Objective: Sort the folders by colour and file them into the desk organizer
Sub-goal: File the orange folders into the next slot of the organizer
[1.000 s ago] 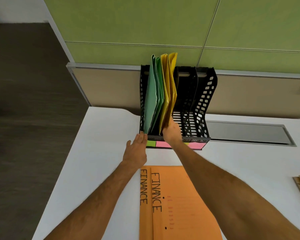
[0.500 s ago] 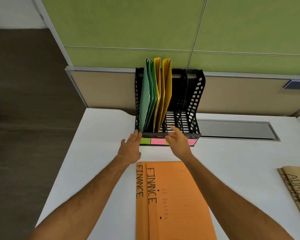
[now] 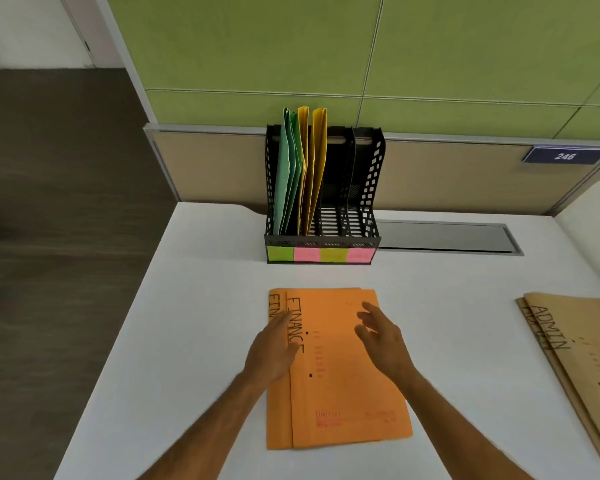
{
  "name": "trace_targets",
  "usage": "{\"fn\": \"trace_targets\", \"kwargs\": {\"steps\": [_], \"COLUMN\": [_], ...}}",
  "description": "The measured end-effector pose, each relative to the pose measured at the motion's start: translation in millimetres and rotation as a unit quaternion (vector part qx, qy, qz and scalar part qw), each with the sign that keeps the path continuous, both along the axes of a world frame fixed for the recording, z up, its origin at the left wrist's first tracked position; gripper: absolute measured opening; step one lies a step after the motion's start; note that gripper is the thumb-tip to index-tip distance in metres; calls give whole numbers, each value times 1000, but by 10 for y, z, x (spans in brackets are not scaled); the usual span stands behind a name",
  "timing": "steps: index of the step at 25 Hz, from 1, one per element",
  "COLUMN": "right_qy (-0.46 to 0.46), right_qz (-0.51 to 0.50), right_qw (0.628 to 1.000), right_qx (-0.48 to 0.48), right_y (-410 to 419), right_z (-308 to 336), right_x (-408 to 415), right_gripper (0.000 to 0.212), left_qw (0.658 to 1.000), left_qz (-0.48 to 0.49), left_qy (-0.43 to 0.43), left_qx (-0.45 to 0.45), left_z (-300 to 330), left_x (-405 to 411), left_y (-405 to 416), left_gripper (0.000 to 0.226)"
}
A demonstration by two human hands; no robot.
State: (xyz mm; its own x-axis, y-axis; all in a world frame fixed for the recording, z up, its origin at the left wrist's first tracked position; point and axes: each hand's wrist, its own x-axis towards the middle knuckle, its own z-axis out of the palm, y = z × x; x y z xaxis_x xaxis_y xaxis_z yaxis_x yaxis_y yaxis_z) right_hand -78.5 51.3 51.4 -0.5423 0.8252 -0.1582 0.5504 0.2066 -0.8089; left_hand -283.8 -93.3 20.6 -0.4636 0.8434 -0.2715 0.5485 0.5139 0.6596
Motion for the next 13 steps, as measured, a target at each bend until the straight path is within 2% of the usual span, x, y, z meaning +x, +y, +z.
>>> {"fn": "trace_targets", "kwargs": {"steps": [3, 8, 13], "right_qy": [-49, -186, -343], "right_qz": [14, 52, 216], "right_qw": [999, 981, 913], "right_qx": [0, -9, 39], "right_y": [-295, -597, -760], "right_z": [-256, -755, -1138], "right_x": [336, 781, 1132], "right_gripper": [54, 63, 71], "left_qw": [999, 998, 993], "left_qz": [18, 21, -2], "left_qy": [-31, -39, -88], "left_qx": [-3, -52, -74], "left_z": [-92, -285, -417], "left_x": [262, 532, 760], "left_y": [-281, -570, -732], "left_gripper": [69, 64, 62]}}
